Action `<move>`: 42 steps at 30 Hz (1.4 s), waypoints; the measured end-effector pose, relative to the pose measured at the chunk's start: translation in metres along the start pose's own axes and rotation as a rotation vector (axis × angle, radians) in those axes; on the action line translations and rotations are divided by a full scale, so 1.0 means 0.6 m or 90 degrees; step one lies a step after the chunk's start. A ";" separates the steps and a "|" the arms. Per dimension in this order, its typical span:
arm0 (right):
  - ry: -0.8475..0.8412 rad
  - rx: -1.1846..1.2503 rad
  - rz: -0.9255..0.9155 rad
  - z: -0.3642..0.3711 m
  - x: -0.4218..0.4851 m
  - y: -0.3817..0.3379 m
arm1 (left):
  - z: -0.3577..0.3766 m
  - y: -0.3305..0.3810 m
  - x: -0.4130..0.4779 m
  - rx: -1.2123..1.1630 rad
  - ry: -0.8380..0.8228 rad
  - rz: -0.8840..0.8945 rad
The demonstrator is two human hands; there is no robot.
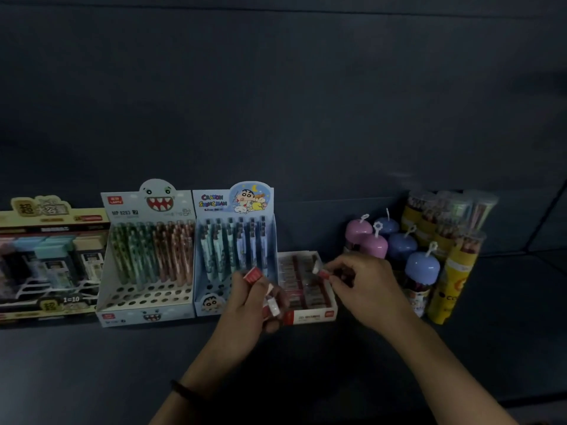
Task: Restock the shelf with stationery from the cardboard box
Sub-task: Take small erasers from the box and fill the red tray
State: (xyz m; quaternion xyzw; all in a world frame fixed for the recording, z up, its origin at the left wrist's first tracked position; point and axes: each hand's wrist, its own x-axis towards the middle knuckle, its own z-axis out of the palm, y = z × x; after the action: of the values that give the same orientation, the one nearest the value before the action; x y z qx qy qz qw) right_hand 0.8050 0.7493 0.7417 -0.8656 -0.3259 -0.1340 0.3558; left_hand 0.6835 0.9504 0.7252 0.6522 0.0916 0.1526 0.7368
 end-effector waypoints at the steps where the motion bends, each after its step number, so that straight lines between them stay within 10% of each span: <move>1: -0.033 -0.024 -0.005 0.004 0.005 0.001 | -0.001 -0.002 -0.004 0.011 -0.002 0.006; 23: -0.225 -0.218 -0.005 0.016 0.040 -0.021 | -0.010 -0.014 -0.003 0.051 0.010 0.080; 30: -0.048 0.258 -0.011 0.012 0.003 -0.064 | -0.009 -0.011 -0.005 0.081 0.038 0.084; 42: -0.050 0.447 0.020 0.033 -0.011 -0.074 | -0.005 -0.005 -0.011 -0.015 0.022 0.032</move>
State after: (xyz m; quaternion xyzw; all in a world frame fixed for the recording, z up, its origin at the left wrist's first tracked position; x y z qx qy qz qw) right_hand 0.7709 0.7842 0.7480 -0.6998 -0.3522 0.0247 0.6210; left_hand 0.6765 0.9506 0.7216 0.6427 0.0863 0.1831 0.7389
